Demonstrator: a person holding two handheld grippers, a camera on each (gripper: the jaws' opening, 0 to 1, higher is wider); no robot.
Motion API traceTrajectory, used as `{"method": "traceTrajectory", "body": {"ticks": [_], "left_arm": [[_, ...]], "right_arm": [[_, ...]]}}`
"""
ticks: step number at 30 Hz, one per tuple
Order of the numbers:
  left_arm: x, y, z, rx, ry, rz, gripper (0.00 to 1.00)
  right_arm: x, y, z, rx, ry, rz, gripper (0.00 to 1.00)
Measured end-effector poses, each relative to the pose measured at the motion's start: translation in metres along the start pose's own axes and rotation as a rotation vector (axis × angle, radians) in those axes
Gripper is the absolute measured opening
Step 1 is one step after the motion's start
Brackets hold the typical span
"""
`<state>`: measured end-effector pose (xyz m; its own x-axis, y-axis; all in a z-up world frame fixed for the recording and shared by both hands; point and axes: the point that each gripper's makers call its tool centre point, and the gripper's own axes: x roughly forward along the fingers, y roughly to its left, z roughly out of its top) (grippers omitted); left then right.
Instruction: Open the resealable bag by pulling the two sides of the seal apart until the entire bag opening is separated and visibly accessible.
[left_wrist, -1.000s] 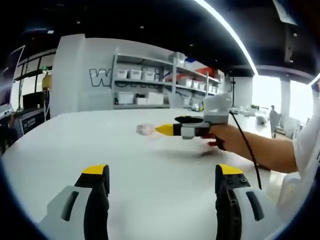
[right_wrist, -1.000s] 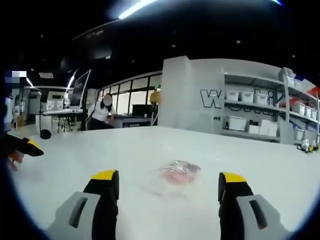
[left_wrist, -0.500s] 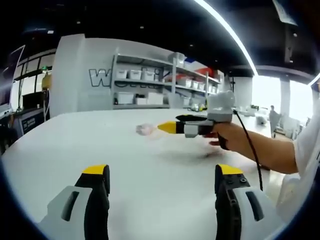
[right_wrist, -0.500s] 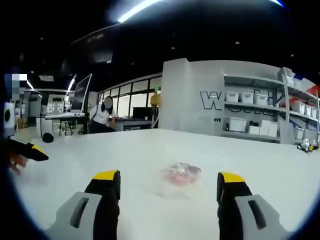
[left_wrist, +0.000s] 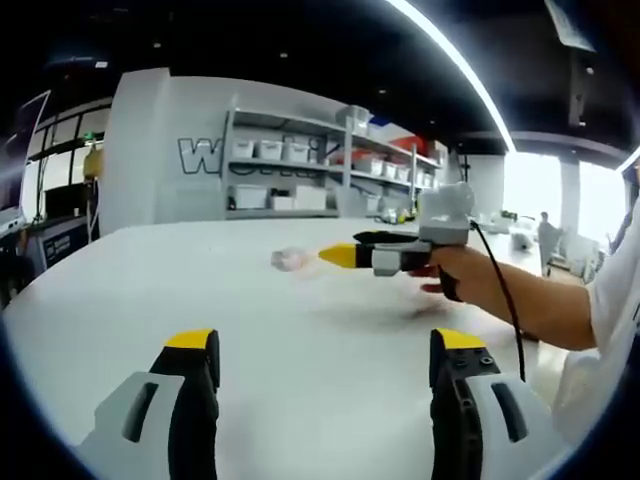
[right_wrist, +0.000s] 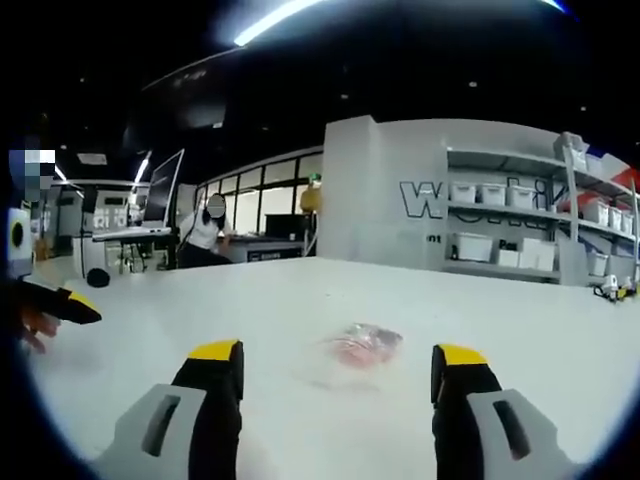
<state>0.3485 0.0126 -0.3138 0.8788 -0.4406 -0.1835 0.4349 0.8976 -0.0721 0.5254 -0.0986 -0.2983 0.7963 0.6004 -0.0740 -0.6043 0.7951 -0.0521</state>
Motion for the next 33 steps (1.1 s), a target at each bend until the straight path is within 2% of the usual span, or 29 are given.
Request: {"method": "traceTrajectory", "body": {"ticks": [25, 33], "left_arm": [[-0.001, 0.000, 0.000, -0.002, -0.003, 0.000, 0.86], [-0.001, -0.001, 0.000, -0.003, -0.003, 0.000, 0.86]], "right_arm": [[-0.021, 0.006, 0.007, 0.011, -0.017, 0.001, 0.72], [-0.028, 0.008, 0.014, 0.008, -0.043, -0.003, 0.71]]}}
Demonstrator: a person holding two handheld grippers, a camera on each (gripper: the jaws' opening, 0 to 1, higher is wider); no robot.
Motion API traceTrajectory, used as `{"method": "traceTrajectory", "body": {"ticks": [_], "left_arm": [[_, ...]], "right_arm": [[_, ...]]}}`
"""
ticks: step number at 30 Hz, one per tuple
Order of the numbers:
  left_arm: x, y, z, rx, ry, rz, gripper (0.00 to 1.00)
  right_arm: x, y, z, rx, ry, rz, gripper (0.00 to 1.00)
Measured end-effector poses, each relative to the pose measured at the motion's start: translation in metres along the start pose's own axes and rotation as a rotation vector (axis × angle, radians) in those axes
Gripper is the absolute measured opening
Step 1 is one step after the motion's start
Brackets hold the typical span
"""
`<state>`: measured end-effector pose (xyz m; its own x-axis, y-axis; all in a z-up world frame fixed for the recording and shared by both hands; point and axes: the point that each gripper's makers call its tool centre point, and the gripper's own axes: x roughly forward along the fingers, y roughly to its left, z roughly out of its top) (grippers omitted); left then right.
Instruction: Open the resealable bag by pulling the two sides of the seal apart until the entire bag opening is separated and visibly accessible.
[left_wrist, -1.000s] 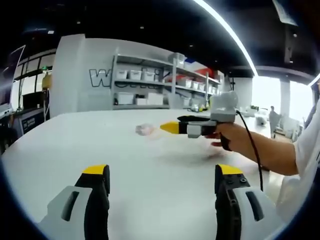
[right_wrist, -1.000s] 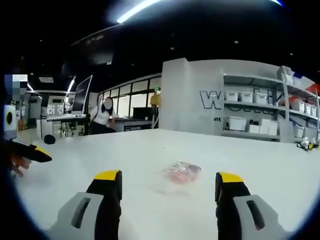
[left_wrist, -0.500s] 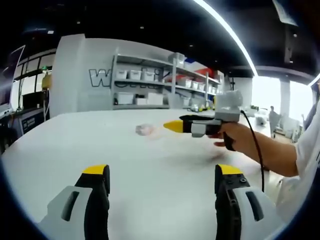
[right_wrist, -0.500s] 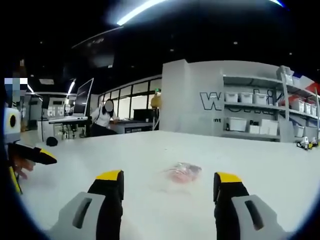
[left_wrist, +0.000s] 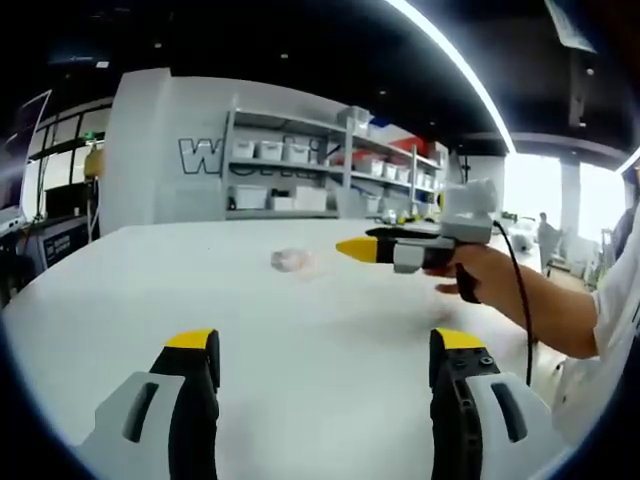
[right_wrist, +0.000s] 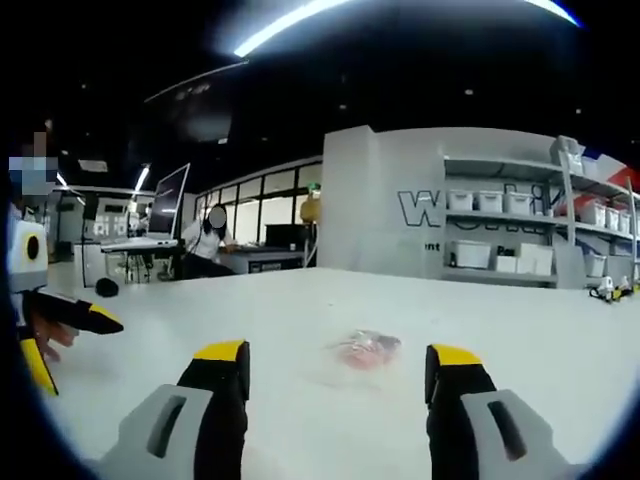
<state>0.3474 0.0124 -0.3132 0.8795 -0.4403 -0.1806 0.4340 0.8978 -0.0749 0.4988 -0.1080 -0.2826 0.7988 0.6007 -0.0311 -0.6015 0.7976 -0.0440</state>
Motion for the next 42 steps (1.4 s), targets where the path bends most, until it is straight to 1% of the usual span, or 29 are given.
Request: {"method": "traceTrajectory", "body": {"ticks": [4, 11, 19, 25, 33, 42], "left_arm": [[0.000, -0.001, 0.000, 0.000, 0.000, -0.001, 0.86], [-0.001, 0.000, 0.000, -0.001, -0.001, 0.000, 0.86], [-0.001, -0.001, 0.000, -0.002, -0.002, -0.001, 0.86], [-0.001, -0.001, 0.001, -0.004, -0.003, -0.001, 0.86], [0.000, -0.003, 0.000, -0.005, -0.002, -0.007, 0.85], [0.000, -0.004, -0.001, -0.006, -0.002, -0.006, 0.85]], "right_arm": [[0.000, 0.000, 0.000, 0.001, 0.001, -0.001, 0.70], [-0.007, 0.002, -0.004, 0.005, 0.005, -0.006, 0.70], [-0.013, 0.002, -0.004, 0.012, 0.002, -0.013, 0.68], [-0.021, 0.002, -0.004, 0.022, -0.006, -0.022, 0.67], [-0.025, 0.002, -0.005, 0.029, -0.008, -0.023, 0.66], [-0.034, 0.006, -0.012, 0.033, 0.000, -0.029, 0.65]]}}
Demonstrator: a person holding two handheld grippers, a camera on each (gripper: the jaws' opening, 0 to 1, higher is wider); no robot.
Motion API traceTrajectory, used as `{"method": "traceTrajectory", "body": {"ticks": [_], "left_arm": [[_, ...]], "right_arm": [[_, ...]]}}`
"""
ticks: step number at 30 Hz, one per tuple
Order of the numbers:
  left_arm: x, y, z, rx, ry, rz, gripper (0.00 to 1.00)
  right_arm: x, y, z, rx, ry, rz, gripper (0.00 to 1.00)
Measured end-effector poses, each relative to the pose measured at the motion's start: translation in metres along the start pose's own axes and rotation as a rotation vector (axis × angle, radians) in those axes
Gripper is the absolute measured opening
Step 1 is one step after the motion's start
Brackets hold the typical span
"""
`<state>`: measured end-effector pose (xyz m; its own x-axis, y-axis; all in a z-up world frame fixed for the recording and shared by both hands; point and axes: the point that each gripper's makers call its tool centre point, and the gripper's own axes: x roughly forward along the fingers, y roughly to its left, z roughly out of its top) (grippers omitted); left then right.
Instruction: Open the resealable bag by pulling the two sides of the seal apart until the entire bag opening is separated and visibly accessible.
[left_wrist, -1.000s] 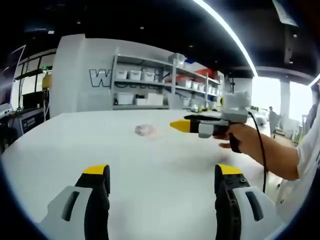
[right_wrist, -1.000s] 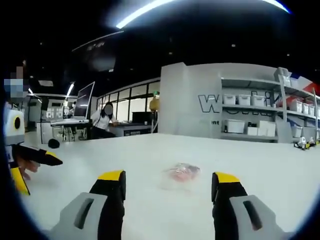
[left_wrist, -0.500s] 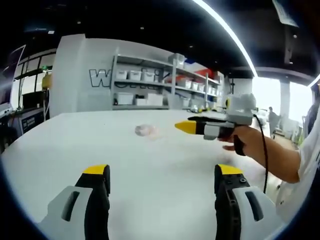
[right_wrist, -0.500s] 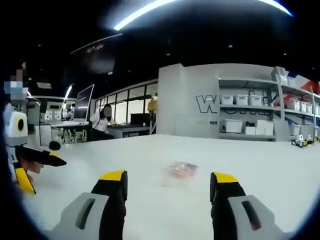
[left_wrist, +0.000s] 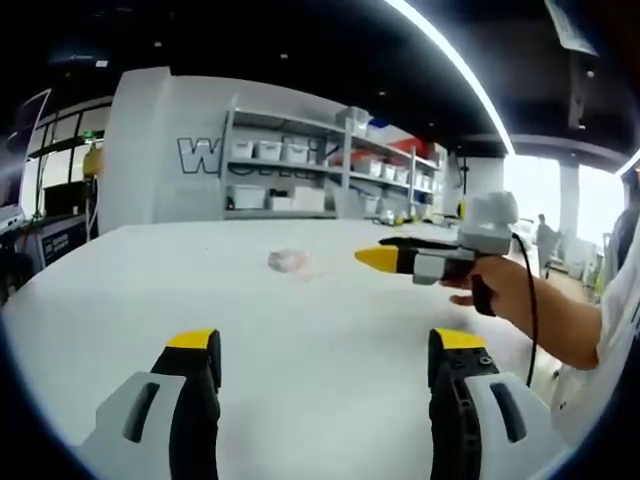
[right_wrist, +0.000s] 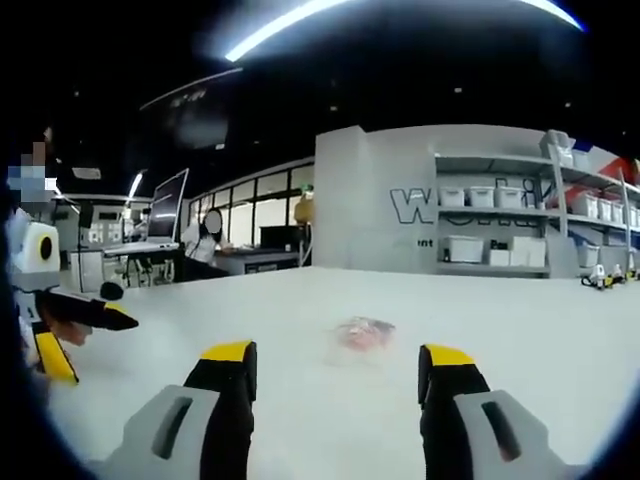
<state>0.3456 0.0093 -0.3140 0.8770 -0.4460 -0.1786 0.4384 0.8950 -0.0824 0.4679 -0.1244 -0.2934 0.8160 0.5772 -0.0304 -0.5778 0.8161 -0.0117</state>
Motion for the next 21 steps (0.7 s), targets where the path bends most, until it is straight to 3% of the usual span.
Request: {"method": "traceTrajectory", "body": {"ticks": [21], "left_arm": [[-0.002, -0.001, -0.001, -0.011, -0.021, 0.015, 0.83]], "right_arm": [[-0.022, 0.007, -0.007, 0.027, -0.006, -0.006, 0.65]]}}
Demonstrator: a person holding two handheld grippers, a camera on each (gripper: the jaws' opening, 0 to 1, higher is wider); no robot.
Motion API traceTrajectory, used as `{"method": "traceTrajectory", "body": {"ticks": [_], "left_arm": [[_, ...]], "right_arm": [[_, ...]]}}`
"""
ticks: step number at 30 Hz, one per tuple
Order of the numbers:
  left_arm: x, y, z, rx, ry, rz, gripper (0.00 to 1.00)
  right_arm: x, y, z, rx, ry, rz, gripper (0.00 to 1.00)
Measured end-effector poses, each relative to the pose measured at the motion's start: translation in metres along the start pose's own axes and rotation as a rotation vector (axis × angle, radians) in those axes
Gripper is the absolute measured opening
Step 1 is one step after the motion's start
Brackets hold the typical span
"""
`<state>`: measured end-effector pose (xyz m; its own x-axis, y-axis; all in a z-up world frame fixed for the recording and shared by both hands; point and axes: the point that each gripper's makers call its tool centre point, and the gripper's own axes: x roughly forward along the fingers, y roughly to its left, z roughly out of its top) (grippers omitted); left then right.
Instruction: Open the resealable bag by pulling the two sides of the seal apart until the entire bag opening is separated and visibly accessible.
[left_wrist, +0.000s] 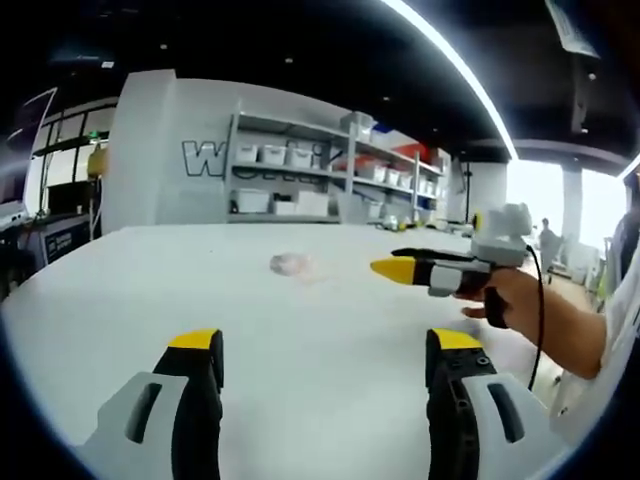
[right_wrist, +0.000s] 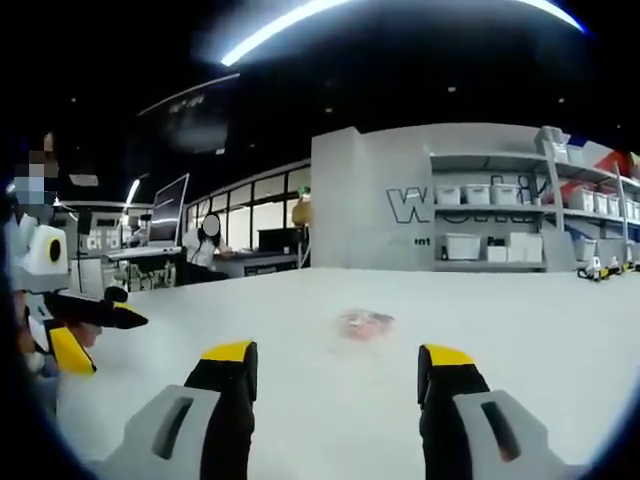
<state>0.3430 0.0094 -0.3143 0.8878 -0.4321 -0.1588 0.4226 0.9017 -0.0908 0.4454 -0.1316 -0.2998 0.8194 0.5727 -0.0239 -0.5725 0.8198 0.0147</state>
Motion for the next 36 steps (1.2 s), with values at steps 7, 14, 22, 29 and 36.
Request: {"method": "traceTrajectory", "body": {"ticks": [7, 14, 22, 29, 36], "left_arm": [[0.000, 0.001, 0.000, 0.001, -0.001, 0.003, 0.83], [0.000, 0.004, 0.000, 0.000, -0.004, 0.007, 0.83], [0.000, 0.004, 0.001, 0.003, -0.015, 0.013, 0.83], [0.000, 0.002, 0.001, 0.004, -0.023, 0.020, 0.84], [-0.006, 0.015, 0.007, -0.004, -0.078, 0.117, 0.91]], "right_arm": [[-0.008, 0.002, -0.001, 0.007, -0.002, -0.002, 0.64], [-0.011, 0.005, 0.000, 0.004, -0.004, -0.005, 0.63], [-0.025, 0.007, 0.000, -0.007, -0.011, -0.021, 0.63], [-0.033, 0.004, 0.000, -0.019, -0.012, -0.039, 0.63], [-0.044, 0.002, -0.002, -0.058, -0.009, -0.073, 0.64]]}}
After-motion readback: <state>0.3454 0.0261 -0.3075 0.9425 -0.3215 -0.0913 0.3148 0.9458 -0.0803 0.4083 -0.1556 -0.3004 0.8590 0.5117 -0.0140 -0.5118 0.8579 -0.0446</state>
